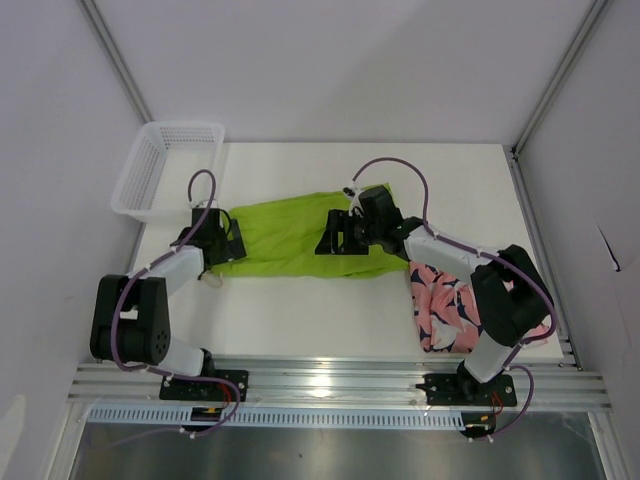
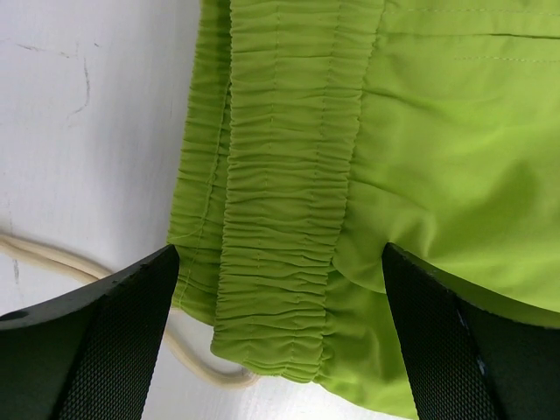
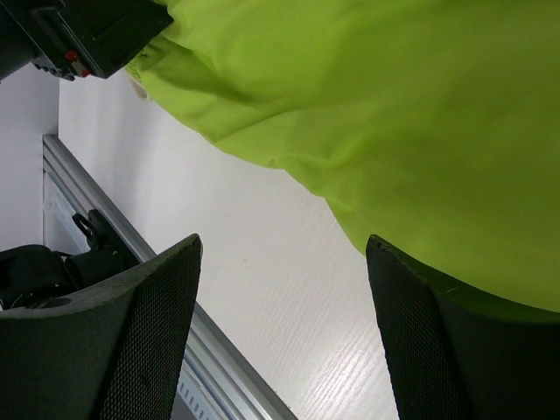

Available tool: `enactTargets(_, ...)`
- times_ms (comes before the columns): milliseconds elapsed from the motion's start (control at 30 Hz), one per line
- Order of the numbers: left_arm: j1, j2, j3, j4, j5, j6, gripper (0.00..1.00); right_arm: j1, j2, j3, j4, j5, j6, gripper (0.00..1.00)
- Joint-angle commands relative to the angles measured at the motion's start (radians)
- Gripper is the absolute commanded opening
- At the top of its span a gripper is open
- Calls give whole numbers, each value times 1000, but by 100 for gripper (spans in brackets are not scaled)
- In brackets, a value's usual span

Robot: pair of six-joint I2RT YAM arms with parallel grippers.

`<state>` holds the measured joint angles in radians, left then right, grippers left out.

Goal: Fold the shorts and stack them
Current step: Fold the shorts

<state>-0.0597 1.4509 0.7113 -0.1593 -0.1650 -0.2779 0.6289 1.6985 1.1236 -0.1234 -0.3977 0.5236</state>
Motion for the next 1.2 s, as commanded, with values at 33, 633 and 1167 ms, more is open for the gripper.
enactTargets(33,0,11,37,-6,-68,13,99,8,-31,-15,47,-20,7,78)
enactTargets(633,20,11,23,0,-108,17,99,8,-22,-18,64,-56,19,77)
enactTargets(1167,-22,51,40,-2,-10,46,90,8,-11,-13,65,-58,18,76)
